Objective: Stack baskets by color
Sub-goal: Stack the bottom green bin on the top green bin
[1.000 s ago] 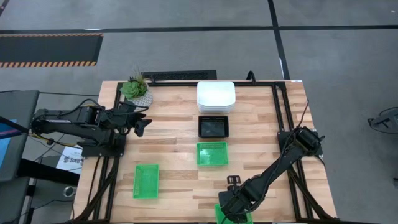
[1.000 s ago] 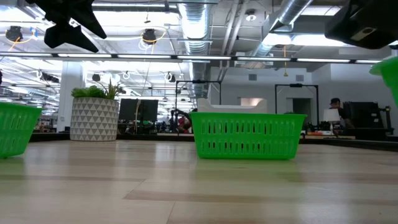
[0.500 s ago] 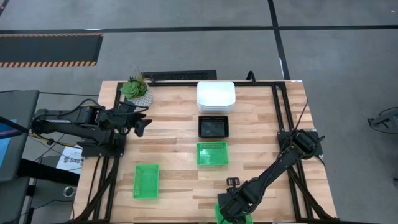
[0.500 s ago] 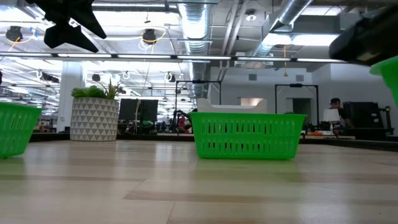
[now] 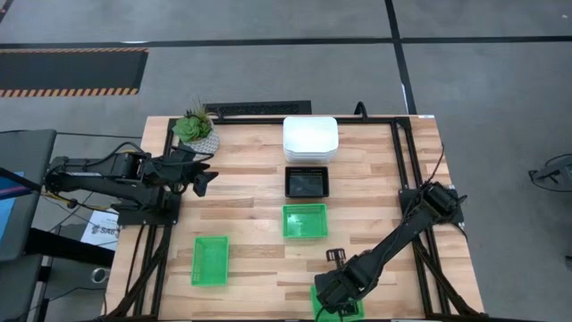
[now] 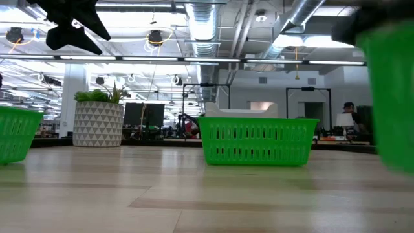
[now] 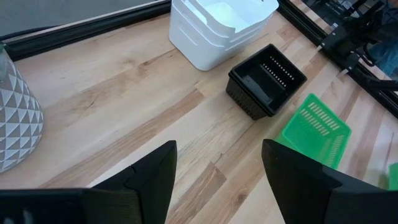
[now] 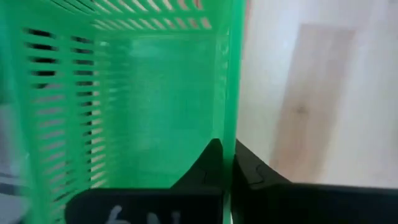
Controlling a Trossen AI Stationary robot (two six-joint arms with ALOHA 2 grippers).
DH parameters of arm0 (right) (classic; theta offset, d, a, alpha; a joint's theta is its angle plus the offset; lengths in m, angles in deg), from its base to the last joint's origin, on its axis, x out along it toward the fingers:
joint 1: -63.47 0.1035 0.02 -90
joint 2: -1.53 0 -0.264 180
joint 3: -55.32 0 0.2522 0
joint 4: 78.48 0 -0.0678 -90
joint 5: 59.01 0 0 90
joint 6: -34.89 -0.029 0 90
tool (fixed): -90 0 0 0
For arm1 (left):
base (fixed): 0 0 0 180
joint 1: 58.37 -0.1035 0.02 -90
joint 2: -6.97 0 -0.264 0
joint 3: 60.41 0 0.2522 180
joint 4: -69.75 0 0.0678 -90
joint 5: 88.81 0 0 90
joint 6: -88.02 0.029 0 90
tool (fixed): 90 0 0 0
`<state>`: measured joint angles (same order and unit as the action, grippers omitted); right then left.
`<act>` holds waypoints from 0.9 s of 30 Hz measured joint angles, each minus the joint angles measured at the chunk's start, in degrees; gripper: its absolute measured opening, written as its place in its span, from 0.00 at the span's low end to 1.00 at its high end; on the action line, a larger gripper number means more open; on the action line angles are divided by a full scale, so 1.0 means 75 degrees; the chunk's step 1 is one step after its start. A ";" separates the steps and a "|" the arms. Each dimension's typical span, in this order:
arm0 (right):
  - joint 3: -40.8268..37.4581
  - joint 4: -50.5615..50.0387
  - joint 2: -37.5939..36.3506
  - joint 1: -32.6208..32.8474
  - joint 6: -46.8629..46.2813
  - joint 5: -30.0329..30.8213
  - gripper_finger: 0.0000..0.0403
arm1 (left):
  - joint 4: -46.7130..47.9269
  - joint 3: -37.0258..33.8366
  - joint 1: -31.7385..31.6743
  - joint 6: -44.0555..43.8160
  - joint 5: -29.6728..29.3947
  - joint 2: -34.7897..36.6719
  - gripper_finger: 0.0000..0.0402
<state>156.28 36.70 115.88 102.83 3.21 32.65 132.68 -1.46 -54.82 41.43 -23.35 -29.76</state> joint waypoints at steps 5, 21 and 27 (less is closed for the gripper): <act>0.0161 -0.1095 -0.1075 -0.0400 0.0716 0.0509 0.02 | 0.0001 0.0000 0.0000 0.0122 -0.0019 -0.0001 0.56; 0.0181 -0.0791 -0.2619 -0.4426 0.4102 0.0361 0.02 | 0.0005 0.0000 0.0000 0.0262 -0.0219 0.0000 0.56; 0.0172 -0.0530 -0.2115 -0.4761 0.4586 -0.0234 0.02 | 0.0170 0.0000 0.0000 0.0259 -0.0210 -0.0006 0.56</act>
<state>157.57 32.72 100.02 67.13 37.60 30.89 133.95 -1.46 -54.82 43.38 -24.92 -29.81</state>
